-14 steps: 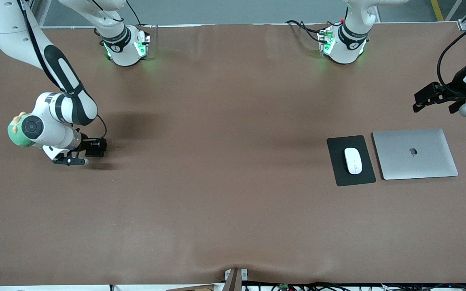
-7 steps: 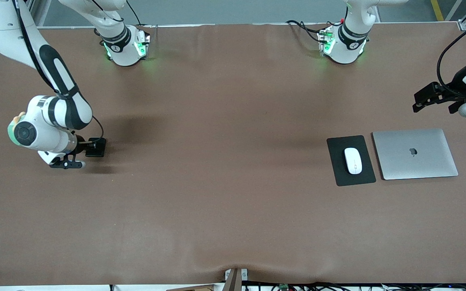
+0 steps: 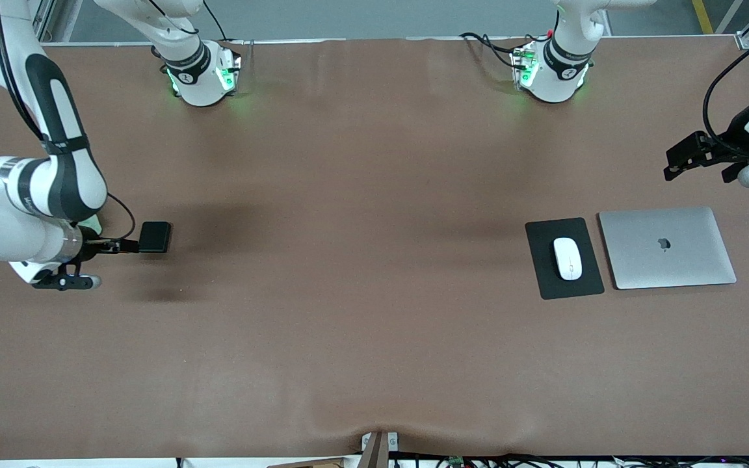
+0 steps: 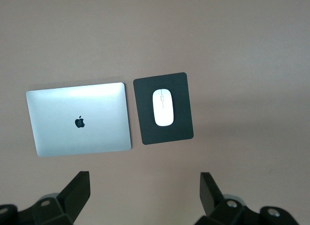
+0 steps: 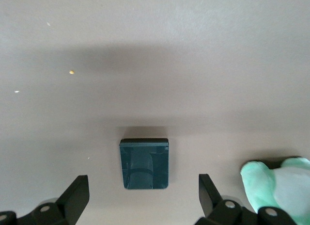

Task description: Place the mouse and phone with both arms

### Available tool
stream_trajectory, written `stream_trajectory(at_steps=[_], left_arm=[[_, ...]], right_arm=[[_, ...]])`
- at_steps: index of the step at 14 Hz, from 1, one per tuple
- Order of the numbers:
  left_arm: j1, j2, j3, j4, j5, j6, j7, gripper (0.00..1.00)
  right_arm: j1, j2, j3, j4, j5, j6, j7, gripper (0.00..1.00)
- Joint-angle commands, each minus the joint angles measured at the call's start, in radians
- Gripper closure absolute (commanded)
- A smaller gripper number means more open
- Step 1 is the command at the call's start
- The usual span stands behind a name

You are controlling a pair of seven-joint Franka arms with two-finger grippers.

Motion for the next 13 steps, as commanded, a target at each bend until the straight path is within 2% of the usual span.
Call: stream_trajectory(at_steps=[1,5,10,13], left_arm=[[0.008,0.003,-0.007,0.021,0.012,-0.023,0.025,0.00],[0.008,0.003,-0.007,0.021,0.012,-0.023,0.023,0.00],[0.008,0.003,-0.005,0.021,0.007,-0.023,0.011,0.00],[0.008,0.003,-0.005,0.020,0.004,-0.023,0.008,0.00]], right_arm=[[-0.006,-0.065,0.012,0.059,-0.018,-0.112,-0.004,0.00],[0.009,-0.168,0.012,0.148,-0.019,-0.210,-0.015,0.00],[0.031,-0.170,0.020,0.358,-0.002,-0.397,-0.001,0.00],[0.051,-0.171,0.025,0.438,0.001,-0.488,0.003,0.00]])
